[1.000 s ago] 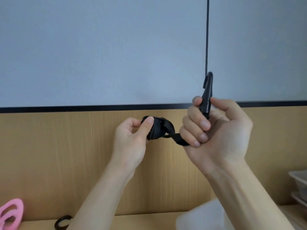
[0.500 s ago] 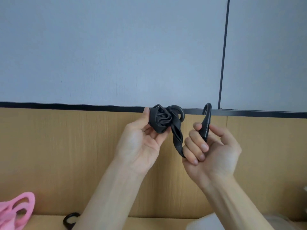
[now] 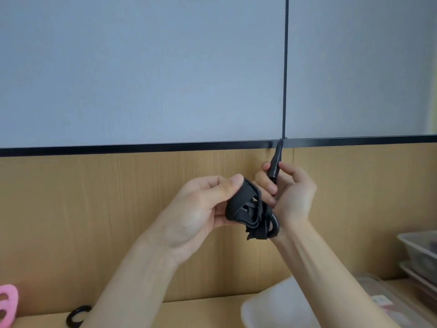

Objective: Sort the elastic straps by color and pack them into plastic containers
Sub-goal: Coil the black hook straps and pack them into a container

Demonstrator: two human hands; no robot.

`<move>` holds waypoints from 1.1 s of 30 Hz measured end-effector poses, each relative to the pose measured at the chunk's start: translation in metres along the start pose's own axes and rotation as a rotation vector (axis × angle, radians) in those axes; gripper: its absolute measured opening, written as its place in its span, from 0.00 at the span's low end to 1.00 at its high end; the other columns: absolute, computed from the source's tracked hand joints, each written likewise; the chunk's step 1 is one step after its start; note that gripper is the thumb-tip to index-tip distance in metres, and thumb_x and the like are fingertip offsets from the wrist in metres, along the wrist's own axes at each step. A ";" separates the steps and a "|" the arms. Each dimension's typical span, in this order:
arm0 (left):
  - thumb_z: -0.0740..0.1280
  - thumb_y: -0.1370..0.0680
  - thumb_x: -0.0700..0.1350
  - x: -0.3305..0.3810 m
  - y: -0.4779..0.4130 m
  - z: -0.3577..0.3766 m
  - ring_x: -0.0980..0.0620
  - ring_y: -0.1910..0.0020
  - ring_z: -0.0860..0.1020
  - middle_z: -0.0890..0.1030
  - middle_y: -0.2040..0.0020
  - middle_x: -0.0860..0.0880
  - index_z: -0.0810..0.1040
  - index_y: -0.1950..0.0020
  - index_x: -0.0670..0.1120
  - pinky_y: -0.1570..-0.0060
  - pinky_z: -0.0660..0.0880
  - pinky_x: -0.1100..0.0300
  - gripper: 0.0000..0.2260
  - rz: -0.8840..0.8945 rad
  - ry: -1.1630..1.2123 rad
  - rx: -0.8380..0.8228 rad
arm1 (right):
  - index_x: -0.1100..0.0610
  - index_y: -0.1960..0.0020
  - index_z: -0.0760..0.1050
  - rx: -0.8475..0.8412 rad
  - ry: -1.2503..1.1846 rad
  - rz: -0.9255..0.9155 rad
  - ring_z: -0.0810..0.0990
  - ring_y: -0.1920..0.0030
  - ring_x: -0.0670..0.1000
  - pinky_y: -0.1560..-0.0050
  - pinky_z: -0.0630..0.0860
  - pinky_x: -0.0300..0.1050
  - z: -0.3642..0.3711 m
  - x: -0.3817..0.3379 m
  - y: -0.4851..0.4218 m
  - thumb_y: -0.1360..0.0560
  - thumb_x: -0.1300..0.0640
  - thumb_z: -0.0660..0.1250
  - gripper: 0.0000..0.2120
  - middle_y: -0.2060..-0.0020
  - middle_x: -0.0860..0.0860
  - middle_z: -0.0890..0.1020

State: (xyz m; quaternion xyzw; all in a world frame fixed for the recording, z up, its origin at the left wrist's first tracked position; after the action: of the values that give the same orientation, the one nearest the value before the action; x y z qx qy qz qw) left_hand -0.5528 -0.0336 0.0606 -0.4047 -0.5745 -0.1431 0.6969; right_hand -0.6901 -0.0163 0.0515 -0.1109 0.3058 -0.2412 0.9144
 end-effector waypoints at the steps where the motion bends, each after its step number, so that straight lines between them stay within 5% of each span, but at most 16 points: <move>1: 0.70 0.24 0.55 -0.002 0.000 0.001 0.39 0.47 0.83 0.84 0.47 0.36 0.73 0.40 0.26 0.45 0.80 0.48 0.31 -0.011 -0.049 0.000 | 0.56 0.61 0.69 -0.018 -0.003 -0.004 0.54 0.77 0.46 0.74 0.48 0.38 0.001 -0.002 0.000 0.25 0.53 0.59 0.08 0.75 0.47 0.60; 7: 0.72 0.27 0.55 -0.004 0.002 0.002 0.48 0.57 0.84 0.86 0.56 0.43 0.79 0.60 0.45 0.52 0.78 0.54 0.14 -0.024 -0.211 0.038 | 0.54 0.62 0.69 -0.047 0.003 0.008 0.55 0.78 0.45 0.79 0.50 0.37 0.006 -0.005 0.001 0.24 0.50 0.63 0.12 0.75 0.47 0.62; 17: 0.66 0.19 0.49 -0.018 -0.001 -0.002 0.44 0.49 0.86 0.87 0.50 0.42 0.75 0.50 0.38 0.46 0.82 0.47 0.13 -0.139 -0.141 0.119 | 0.52 0.69 0.61 -0.105 0.077 -0.111 0.57 0.77 0.49 0.78 0.56 0.41 0.011 -0.022 0.001 0.25 0.55 0.58 0.14 0.76 0.48 0.61; 22: 0.66 0.18 0.48 -0.023 0.000 0.002 0.40 0.50 0.86 0.86 0.49 0.37 0.74 0.48 0.39 0.55 0.84 0.46 0.11 -0.185 0.006 0.131 | 0.56 0.66 0.63 -0.263 0.212 -0.179 0.66 0.70 0.53 0.71 0.65 0.44 0.018 -0.019 0.005 0.30 0.56 0.59 0.07 0.69 0.54 0.67; 28: 0.67 0.18 0.49 -0.022 -0.002 0.002 0.42 0.49 0.86 0.85 0.49 0.37 0.75 0.49 0.38 0.56 0.84 0.48 0.13 -0.132 -0.027 0.187 | 0.63 0.56 0.70 -0.477 0.849 -0.460 0.71 0.56 0.55 0.52 0.70 0.46 0.040 -0.019 0.023 0.31 0.60 0.55 0.08 0.60 0.58 0.72; 30: 0.66 0.17 0.49 -0.021 -0.003 0.002 0.42 0.50 0.86 0.86 0.51 0.38 0.76 0.46 0.35 0.57 0.83 0.48 0.15 -0.095 -0.009 0.212 | 0.61 0.51 0.70 -0.508 1.048 -0.520 0.73 0.54 0.52 0.52 0.71 0.42 0.046 -0.015 0.030 0.30 0.62 0.57 0.10 0.55 0.52 0.75; 33: 0.64 0.16 0.47 -0.017 -0.002 -0.002 0.47 0.54 0.86 0.86 0.56 0.42 0.81 0.53 0.37 0.61 0.81 0.56 0.15 -0.023 0.017 0.251 | 0.54 0.47 0.68 -0.525 1.298 -0.605 0.73 0.53 0.55 0.53 0.73 0.50 0.052 -0.007 0.039 0.30 0.61 0.58 0.12 0.51 0.51 0.73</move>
State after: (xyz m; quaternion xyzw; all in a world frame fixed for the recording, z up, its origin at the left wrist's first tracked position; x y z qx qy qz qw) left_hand -0.5584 -0.0407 0.0460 -0.3066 -0.5864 -0.0816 0.7453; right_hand -0.6485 0.0232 0.0823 -0.2397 0.7856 -0.4173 0.3889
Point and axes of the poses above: each hand's wrist, its own y-axis away from the middle knuckle, its own z-axis out of the palm, x = y × z, the point moved 5 cm from there along -y, towards the middle knuckle
